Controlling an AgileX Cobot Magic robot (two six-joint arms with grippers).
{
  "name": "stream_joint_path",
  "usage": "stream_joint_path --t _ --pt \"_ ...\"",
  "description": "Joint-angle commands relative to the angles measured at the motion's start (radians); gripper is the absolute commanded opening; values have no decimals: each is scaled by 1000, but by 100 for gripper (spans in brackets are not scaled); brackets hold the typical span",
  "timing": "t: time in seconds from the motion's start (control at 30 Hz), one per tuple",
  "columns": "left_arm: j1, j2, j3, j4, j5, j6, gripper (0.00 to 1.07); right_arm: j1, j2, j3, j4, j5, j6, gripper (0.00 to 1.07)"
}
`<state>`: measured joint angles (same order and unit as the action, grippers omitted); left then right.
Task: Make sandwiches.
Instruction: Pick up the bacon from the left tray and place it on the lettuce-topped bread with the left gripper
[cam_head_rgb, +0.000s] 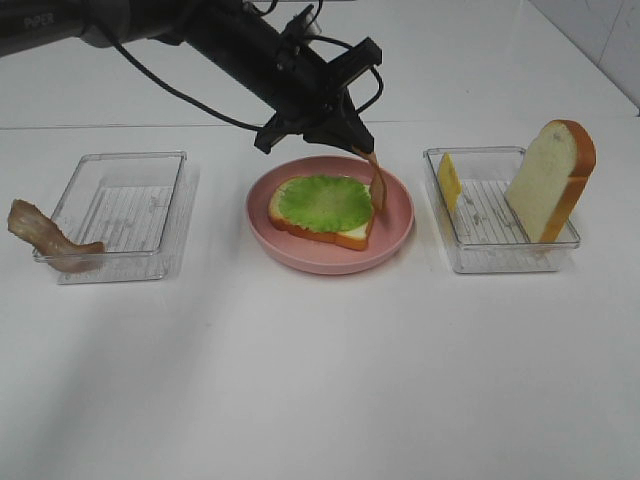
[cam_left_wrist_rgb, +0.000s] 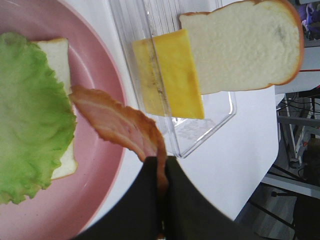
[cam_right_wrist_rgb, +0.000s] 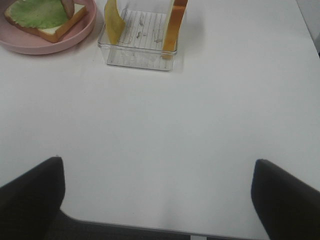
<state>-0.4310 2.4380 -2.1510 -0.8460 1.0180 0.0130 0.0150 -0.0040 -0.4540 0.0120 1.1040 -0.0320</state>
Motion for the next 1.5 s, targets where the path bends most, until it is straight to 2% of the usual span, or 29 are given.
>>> stream_joint_path --t 0.03,0.1,0.2,0.23,0.37,0.43,0.73,0.77,0.97,1.43,1.5 --pt "-2 35 -4 -27 2 17 0 -4 -34 1 5 -2 2 99" --pt "2 52 -4 -27 22 16 0 -4 -34 1 5 -2 2 99" --pt "2 57 -4 17 33 16 0 -4 -34 1 5 -2 2 99" --pt "2 53 -4 60 25 10 0 -4 -34 1 5 -2 2 99" --pt "2 53 -4 105 23 -4 0 -4 -34 1 5 -2 2 99" --pt "2 53 -4 162 9 -6 0 -4 -34 1 5 -2 2 99" --pt "2 53 -4 258 -24 -13 0 -4 -34 1 5 -2 2 99" --pt "2 53 -4 288 -25 -38 0 -4 -34 1 5 -2 2 99" --pt "0 53 -4 380 -35 -40 0 -4 -34 1 5 -2 2 99" --pt "-2 53 -9 444 -33 -37 0 -4 -34 1 5 -2 2 99" --pt "-2 53 -9 444 -33 -37 3 -4 -34 1 5 -2 2 99"
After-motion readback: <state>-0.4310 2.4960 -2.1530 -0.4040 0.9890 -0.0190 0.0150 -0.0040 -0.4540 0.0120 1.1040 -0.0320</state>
